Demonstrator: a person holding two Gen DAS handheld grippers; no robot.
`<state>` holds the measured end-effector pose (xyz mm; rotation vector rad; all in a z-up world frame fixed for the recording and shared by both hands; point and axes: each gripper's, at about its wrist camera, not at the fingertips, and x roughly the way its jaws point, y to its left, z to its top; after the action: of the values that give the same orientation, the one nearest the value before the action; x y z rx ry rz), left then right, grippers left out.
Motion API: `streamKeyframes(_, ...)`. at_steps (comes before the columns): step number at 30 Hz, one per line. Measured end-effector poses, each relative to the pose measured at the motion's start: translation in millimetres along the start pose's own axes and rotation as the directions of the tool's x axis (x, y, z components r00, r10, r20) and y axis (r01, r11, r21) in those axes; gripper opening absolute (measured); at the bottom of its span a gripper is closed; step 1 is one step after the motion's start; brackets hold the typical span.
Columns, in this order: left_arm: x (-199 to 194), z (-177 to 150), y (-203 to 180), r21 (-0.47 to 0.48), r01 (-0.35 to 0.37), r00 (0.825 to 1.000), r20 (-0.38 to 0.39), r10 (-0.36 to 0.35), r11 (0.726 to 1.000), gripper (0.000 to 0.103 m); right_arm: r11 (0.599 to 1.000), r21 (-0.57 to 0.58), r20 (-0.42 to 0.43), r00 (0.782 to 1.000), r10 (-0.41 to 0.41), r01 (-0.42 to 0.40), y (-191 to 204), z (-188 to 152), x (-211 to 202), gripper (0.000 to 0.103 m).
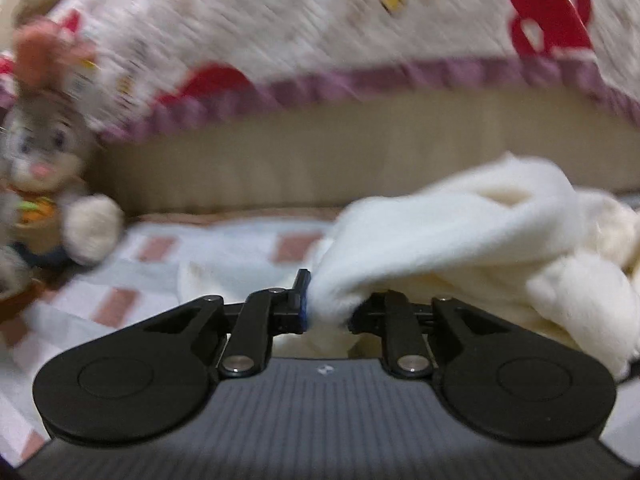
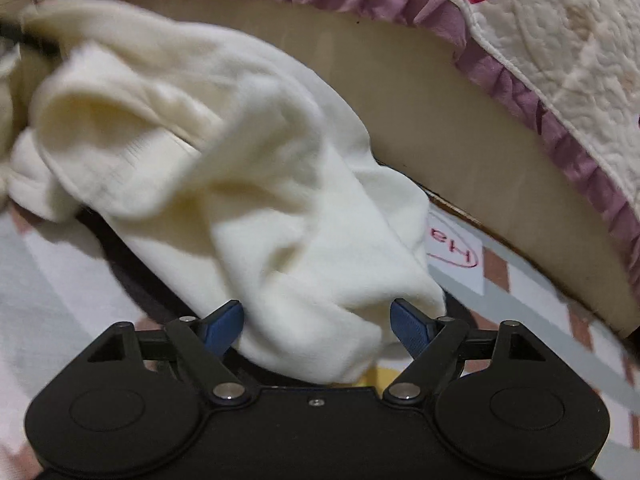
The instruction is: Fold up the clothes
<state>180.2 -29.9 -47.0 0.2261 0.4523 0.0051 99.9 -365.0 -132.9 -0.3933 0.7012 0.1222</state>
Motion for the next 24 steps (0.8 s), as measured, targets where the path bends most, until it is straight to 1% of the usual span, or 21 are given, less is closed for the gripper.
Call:
streamKeyframes(1, -5, 1, 0, 0.022, -0.041, 0.998, 0.038, 0.040, 0.999, 0.010, 1.000, -0.014, 0.006, 1.000, -0.005, 0.005, 5, 1, -3, 0.084)
streamKeyframes(2, -9, 2, 0, 0.032, -0.064, 0.996, 0.068, 0.061, 0.997, 0.010, 0.999, -0.032, 0.013, 1.000, -0.003, 0.003, 11, 2, -6, 0.084)
streamKeyframes(3, -10, 3, 2, 0.020, -0.062, 0.995, 0.084, 0.060, 0.998, 0.010, 0.998, -0.059, 0.016, 1.000, -0.002, 0.003, 18, 2, -9, 0.084)
streamKeyframes(5, -6, 5, 5, 0.011, -0.024, 0.997, 0.072, 0.023, 1.000, 0.010, 0.992, -0.118, 0.007, 0.999, -0.031, 0.031, 28, 4, -9, 0.084)
streamKeyframes(7, -3, 2, 4, 0.027, -0.027, 0.997, 0.072, 0.025, 0.999, 0.011, 0.980, -0.182, 0.013, 0.997, -0.076, 0.077, 35, 6, -6, 0.084)
streamKeyframes(8, -1, 1, 3, 0.031, -0.030, 0.997, 0.072, 0.028, 0.999, 0.011, 0.973, -0.204, 0.017, 0.994, -0.106, 0.108, 35, 8, -2, 0.084)
streamKeyframes(9, -1, 0, 4, 0.017, -0.026, 0.997, 0.074, 0.025, 1.000, 0.012, 0.976, -0.187, 0.007, 0.994, -0.108, 0.107, 30, 11, 3, 0.086)
streamKeyframes(11, -5, -3, 10, -0.042, 0.007, 0.997, 0.074, -0.004, 0.999, 0.015, 0.985, -0.142, -0.019, 0.995, -0.100, 0.096, 19, 17, 15, 0.092)
streamKeyframes(12, -4, -5, 13, -0.069, 0.028, 0.997, 0.069, -0.024, 0.997, 0.015, 0.993, -0.092, -0.030, 0.997, -0.075, 0.071, 11, 20, 21, 0.092)
streamKeyframes(13, -2, -7, 17, -0.094, 0.051, 0.997, 0.061, -0.045, 0.994, 0.015, 0.998, -0.037, -0.040, 0.998, -0.045, 0.043, 3, 23, 27, 0.092)
streamKeyframes(14, -1, -8, 20, -0.120, 0.074, 0.996, 0.054, -0.068, 0.990, 0.016, 0.999, 0.050, -0.041, 0.999, -0.008, 0.010, -7, 27, 31, 0.092)
streamKeyframes(15, 3, -10, 22, -0.138, 0.087, 0.996, 0.040, -0.083, 0.987, 0.017, 0.991, 0.134, -0.040, 0.999, 0.024, -0.018, -16, 30, 35, 0.093)
streamKeyframes(16, 7, -12, 22, -0.148, 0.100, 0.995, 0.019, -0.098, 0.984, 0.024, 0.979, 0.196, -0.048, 0.997, 0.060, -0.050, -20, 33, 41, 0.094)
streamKeyframes(17, 12, -14, 21, -0.157, 0.115, 0.993, -0.003, -0.116, 0.981, 0.040, 0.964, 0.254, -0.054, 0.994, 0.098, -0.081, -24, 36, 47, 0.094)
streamKeyframes(18, 21, -18, 21, -0.179, 0.155, 0.985, -0.043, -0.166, 0.971, 0.051, 0.944, 0.311, -0.058, 0.989, 0.136, -0.112, -28, 39, 54, 0.094)
streamKeyframes(19, 31, -21, 21, -0.210, 0.208, 0.969, -0.092, -0.231, 0.955, 0.078, 0.943, 0.311, -0.066, 0.987, 0.145, -0.118, -25, 41, 59, 0.090)
streamKeyframes(20, 41, -27, 20, -0.244, 0.238, 0.951, -0.137, -0.276, 0.940, 0.082, 0.953, 0.279, -0.065, 0.988, 0.139, -0.116, -20, 43, 62, 0.076)
streamKeyframes(21, 52, -34, 18, -0.280, 0.255, 0.933, -0.180, -0.312, 0.925, 0.082, 0.965, 0.236, -0.054, 0.990, 0.133, -0.117, -14, 45, 61, 0.068)
streamKeyframes(22, 59, -39, 17, -0.293, 0.250, 0.925, -0.209, -0.317, 0.923, 0.080, 0.968, 0.224, -0.044, 0.991, 0.129, -0.116, -12, 47, 56, 0.047)
streamKeyframes(23, 64, -43, 14, -0.276, 0.224, 0.929, -0.228, -0.290, 0.935, 0.061, 0.969, 0.218, -0.035, 0.992, 0.125, -0.114, -10, 48, 51, 0.029)
streamKeyframes(24, 63, -42, 13, -0.243, 0.192, 0.942, -0.228, -0.248, 0.951, 0.046, 0.966, 0.231, -0.013, 0.993, 0.118, -0.111, -12, 47, 41, 0.022)
